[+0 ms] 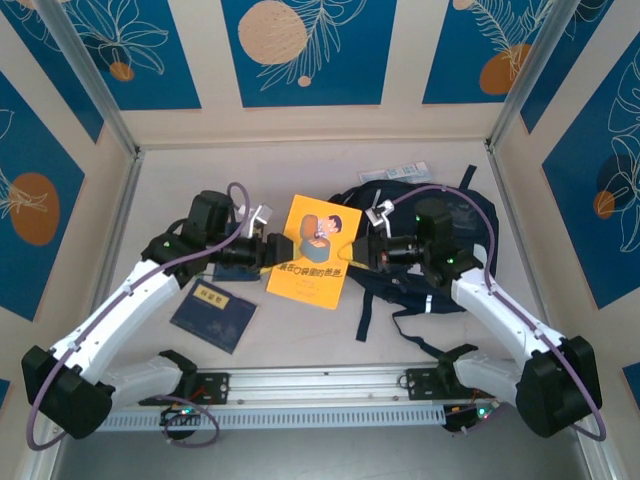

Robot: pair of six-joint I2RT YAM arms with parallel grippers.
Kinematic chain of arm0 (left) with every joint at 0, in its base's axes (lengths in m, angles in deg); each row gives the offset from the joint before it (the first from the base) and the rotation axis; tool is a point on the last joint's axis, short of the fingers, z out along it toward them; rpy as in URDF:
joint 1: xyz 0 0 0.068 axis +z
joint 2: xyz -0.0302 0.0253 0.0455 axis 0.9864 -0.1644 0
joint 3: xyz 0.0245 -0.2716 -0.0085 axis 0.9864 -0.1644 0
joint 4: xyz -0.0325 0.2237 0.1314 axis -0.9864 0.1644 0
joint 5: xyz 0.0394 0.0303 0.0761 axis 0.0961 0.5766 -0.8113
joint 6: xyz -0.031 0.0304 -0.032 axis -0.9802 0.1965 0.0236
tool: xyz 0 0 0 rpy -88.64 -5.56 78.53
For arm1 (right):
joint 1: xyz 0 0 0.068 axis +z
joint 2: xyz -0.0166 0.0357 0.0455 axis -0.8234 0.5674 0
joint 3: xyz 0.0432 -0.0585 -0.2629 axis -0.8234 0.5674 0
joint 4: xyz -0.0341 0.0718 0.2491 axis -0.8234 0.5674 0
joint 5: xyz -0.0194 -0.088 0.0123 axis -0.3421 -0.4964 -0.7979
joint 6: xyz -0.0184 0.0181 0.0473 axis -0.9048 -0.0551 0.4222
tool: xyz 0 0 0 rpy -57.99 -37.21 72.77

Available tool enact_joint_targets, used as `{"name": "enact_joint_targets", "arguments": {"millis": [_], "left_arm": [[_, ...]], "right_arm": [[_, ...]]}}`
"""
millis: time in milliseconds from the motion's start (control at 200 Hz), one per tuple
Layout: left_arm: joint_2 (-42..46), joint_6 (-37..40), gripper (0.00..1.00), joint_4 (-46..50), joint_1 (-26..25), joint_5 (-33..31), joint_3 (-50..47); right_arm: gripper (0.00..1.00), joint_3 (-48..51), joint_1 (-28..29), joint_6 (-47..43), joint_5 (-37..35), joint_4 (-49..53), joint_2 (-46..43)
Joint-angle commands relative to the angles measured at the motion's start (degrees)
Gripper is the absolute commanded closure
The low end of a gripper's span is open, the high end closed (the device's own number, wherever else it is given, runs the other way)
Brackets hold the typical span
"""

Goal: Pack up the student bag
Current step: Pass the book.

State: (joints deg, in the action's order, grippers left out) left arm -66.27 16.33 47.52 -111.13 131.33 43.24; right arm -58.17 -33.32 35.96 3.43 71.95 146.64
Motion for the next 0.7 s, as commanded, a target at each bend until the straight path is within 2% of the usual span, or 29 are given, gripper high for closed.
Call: {"name": "enact_joint_targets", "arguments": {"millis": [0,105,150,275,310,380,440,550,695], "left_arm": [[-1.93,-3.99,0.49,-10.27,-2.29,7.31,1.62],[-3.43,-4.32,0.65,-12.00,-3.57,7.75,3.05],[-3.98,-3.90,0.75,-11.72,-3.64,7.95,3.71],[-4.19,-0.74,1.00,-8.85,-3.69,6.64,5.70],[-4.01,-0.34,1.00,-8.63,-3.68,6.17,6.05],[-3.70,-0.43,1.00,-9.31,-3.62,5.89,6.43],[-3.52,-1.01,1.00,-10.44,-3.69,6.22,6.77],[-3.34,-2.40,1.00,-12.70,-3.65,7.70,7.20],[-2.90,-4.46,1.00,-15.32,-3.95,8.13,6.71]], "right_arm": [[1.00,0.07,-0.03,1.13,4.53,-4.67,-1.57],[1.00,0.44,-0.45,0.72,4.52,-4.15,-1.92],[1.00,0.28,-0.79,0.30,4.08,-3.25,-2.18],[1.00,-1.07,-2.78,-3.30,-0.62,5.69,-3.41],[0.89,-1.39,-3.47,-4.11,-2.41,8.18,-3.75],[0.51,-1.82,-3.78,-4.66,-4.90,11.92,-3.71],[0.33,-1.41,-3.28,-3.23,-4.41,10.79,-3.39],[0.22,-1.19,-2.09,-0.54,-3.77,7.72,-2.63],[0.19,-0.13,-1.22,6.95,-1.77,-3.27,-0.77]]}}
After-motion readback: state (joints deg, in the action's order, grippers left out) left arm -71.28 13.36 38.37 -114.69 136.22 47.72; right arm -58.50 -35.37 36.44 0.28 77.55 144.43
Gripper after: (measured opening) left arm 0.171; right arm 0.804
